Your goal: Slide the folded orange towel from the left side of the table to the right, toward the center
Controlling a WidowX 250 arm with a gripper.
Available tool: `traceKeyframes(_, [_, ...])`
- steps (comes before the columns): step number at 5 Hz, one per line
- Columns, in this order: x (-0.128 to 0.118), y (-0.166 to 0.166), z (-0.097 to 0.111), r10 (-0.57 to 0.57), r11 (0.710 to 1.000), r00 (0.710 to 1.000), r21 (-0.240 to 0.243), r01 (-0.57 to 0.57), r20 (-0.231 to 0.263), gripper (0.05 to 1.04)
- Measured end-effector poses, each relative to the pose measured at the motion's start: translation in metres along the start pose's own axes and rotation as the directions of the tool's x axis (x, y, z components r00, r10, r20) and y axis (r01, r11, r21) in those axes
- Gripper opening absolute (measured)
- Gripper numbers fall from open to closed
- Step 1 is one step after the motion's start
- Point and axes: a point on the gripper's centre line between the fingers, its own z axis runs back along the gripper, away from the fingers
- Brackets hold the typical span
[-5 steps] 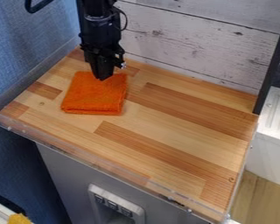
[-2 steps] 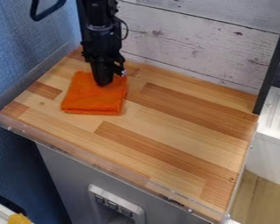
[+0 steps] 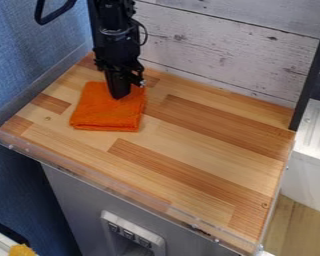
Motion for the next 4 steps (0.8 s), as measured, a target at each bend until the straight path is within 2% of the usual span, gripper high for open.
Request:
traceKeyframes(3, [-0.0005,-0.0035,-0.0033,0.009,1.0,1.0,-0.016,-0.009,0.007,0.062])
traceKeyframes(4, [-0.006,-0.0085,-0.0077,0.022,1.0,1.0,-0.012,-0.022,-0.004,0.062])
